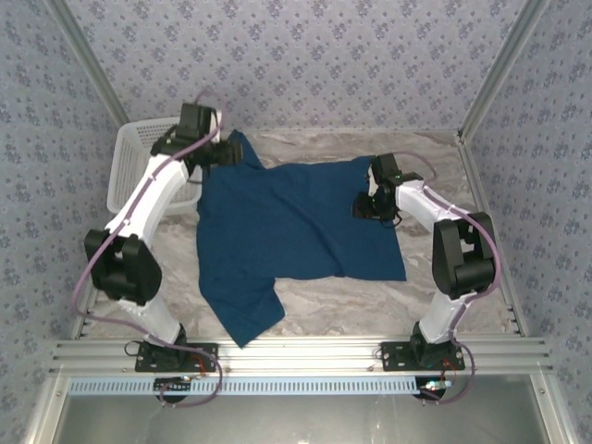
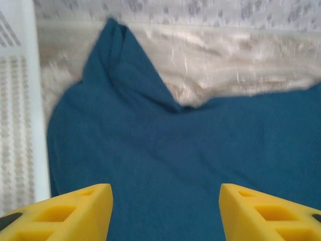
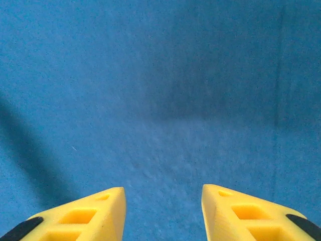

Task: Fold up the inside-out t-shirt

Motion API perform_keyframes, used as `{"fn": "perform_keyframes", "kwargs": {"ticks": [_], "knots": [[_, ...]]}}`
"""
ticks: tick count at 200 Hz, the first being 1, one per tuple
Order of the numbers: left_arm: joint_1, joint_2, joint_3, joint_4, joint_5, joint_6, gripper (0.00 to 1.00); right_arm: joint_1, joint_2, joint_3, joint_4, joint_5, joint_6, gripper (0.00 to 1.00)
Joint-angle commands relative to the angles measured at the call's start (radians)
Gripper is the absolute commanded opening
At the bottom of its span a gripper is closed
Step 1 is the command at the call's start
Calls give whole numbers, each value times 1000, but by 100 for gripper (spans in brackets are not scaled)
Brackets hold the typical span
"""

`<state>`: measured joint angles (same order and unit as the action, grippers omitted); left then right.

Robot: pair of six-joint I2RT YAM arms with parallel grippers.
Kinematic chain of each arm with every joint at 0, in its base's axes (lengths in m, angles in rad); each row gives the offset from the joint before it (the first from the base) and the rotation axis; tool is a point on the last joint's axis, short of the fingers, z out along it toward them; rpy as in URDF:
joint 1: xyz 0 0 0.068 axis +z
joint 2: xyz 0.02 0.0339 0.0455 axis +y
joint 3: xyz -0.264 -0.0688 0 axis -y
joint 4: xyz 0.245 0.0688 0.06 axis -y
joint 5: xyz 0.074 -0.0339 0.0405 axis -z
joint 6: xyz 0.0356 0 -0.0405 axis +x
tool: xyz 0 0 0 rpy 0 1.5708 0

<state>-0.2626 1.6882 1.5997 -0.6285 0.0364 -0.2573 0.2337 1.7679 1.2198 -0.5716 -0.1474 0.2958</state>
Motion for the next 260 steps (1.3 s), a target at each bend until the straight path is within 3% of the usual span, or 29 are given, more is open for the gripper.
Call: {"fn": "perform_keyframes", "kwargs": {"ticks": [1, 35, 75, 97, 131, 153, 183, 219, 260], "knots": [[-5, -54, -222, 158, 23, -111, 58, -24, 45, -19, 29, -52, 27, 44], [-61, -115, -396, 186, 19, -133, 59, -86, 87, -78, -2, 17, 50, 40], [-91, -146, -538, 213, 30, -156, 59, -169, 34, -194, -15, 57, 95, 35], [-115, -168, -595, 224, 41, -165, 60, -201, -16, -220, -65, 173, 97, 32], [-174, -215, -680, 215, 64, -180, 61, -296, -46, -171, -53, 151, 76, 32], [-228, -281, -738, 194, 67, -214, 62, -266, -83, -113, -81, 163, 65, 35], [-298, -355, -825, 152, 66, -266, 64, -178, -202, -211, -138, 148, 86, 41], [-275, -300, -851, 193, 43, -244, 66, -167, -224, -334, -70, 23, 128, 44], [-216, -200, -846, 229, 45, -208, 67, -202, -114, -304, -42, 46, 104, 43]]}}
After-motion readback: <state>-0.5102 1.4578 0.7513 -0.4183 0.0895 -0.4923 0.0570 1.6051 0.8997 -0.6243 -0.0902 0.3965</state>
